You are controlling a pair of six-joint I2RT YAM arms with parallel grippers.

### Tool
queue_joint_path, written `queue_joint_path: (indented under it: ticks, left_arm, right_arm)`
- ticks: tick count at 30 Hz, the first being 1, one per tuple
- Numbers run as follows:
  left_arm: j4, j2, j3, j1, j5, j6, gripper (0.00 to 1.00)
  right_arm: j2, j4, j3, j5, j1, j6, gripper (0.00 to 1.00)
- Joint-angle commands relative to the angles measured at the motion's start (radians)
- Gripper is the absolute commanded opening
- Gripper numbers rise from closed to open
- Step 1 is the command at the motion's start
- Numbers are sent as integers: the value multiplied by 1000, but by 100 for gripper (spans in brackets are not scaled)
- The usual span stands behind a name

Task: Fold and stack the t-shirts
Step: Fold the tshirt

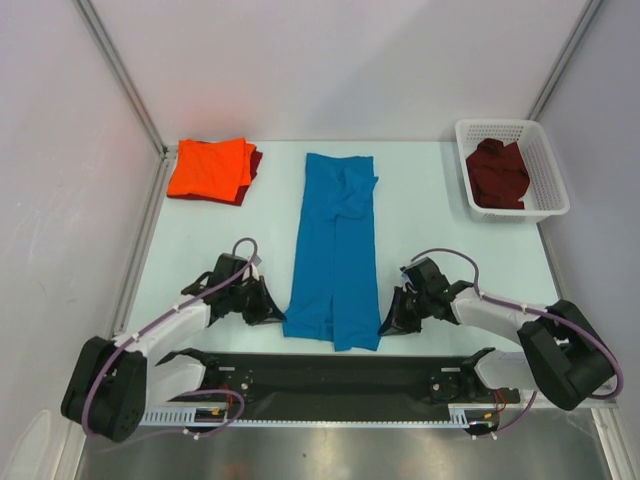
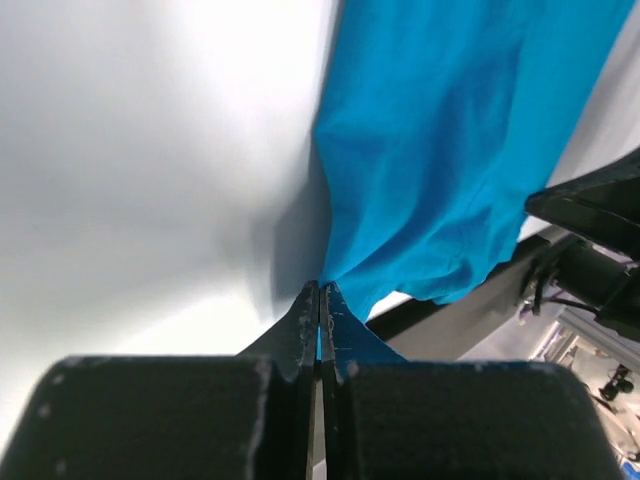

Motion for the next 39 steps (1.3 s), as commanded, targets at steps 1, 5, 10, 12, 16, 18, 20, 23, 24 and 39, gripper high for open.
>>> queue_joint_path:
  ticks: [1, 5, 10, 12, 16, 18, 20, 23, 24, 39]
  left_arm:
    - [-74, -85, -24, -26, -20, -63, 0]
    - [-103, -186, -26, -69, -26, -98, 0]
    - [-117, -198, -19, -107, -14, -103, 0]
    - [-124, -201, -6, -124, -15, -101, 0]
    - [-170, -194, 66, -130, -37, -60, 0]
    - [-184, -181, 120, -130, -28, -35, 0]
    - [-198, -150, 186, -129, -31, -21, 1]
    - [-232, -77, 294, -130, -43, 32, 0]
    - [-239, -51, 321, -130, -49, 64, 0]
    - [-244, 523, 877, -29, -25, 207, 0]
  right_arm:
    - [-58, -120, -24, 21, 19, 11, 0]
    - [-105, -128, -26, -1, 64, 38, 0]
    - [-109, -125, -12, -5, 65, 41, 0]
    - [-86, -136, 23, -19, 65, 35, 0]
    - [-83, -197, 127, -22, 50, 0, 0]
    - [-85, -212, 190, -34, 33, -21, 0]
    - [-71, -249, 261, -45, 6, -44, 0]
    - [-19, -277, 321, -68, -36, -93, 0]
    - [15, -286, 359, -70, -48, -122, 0]
    - [510, -310, 857, -126, -241, -294, 0]
